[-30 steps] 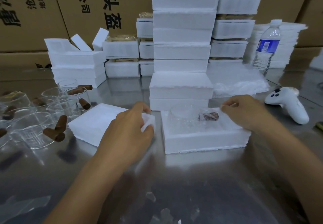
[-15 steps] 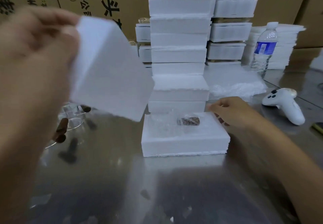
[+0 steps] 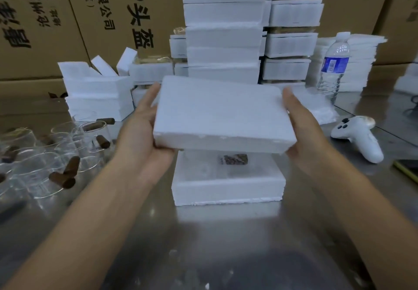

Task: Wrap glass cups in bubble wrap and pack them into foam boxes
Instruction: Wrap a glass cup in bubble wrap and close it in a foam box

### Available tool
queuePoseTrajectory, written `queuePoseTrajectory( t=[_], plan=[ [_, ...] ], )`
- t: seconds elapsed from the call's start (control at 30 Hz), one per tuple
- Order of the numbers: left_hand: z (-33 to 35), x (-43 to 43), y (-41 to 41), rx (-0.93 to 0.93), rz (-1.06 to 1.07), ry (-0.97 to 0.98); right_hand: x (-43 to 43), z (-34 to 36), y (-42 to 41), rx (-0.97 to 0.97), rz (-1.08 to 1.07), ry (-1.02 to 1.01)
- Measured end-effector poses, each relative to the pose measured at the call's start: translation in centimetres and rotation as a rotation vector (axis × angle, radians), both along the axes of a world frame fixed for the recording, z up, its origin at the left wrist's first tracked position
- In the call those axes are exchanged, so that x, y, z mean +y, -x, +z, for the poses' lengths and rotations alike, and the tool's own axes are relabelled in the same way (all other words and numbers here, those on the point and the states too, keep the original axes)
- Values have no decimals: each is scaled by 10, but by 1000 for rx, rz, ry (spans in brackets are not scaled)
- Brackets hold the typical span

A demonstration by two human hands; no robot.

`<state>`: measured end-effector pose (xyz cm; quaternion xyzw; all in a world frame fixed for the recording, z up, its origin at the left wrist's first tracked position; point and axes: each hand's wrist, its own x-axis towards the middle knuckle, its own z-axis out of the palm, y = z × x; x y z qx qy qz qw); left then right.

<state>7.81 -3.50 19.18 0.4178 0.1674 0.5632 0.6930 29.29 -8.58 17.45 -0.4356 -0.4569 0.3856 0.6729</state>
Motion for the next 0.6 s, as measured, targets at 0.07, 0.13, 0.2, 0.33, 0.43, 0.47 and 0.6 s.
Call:
queuePoseTrajectory(
  t=[0.07, 0.13, 0.2, 0.33, 0.43, 0.47, 0.6],
  plan=[
    [-10, -1, -3, 190, 82, -76, 0, 1, -2, 10, -61, 69],
    [-19, 0, -3, 332, 222, -128, -1, 0, -4, 14, -73, 146],
    [-27, 2, -2, 400, 297, -151, -1, -1, -6, 10, -74, 178],
    [-45, 2, -1, 406, 264, -207, 0, -5, -9, 10, -85, 226],
    [-49, 5, -1, 406, 263, -271, 1, -6, -10, 6, -90, 264],
    [-50, 5, -2, 405, 252, -286, 1, -6, -9, 7, -92, 276],
    [-51, 7, -1, 361, 213, -268, -3, -11, -6, 31, -52, 309]
  ],
)
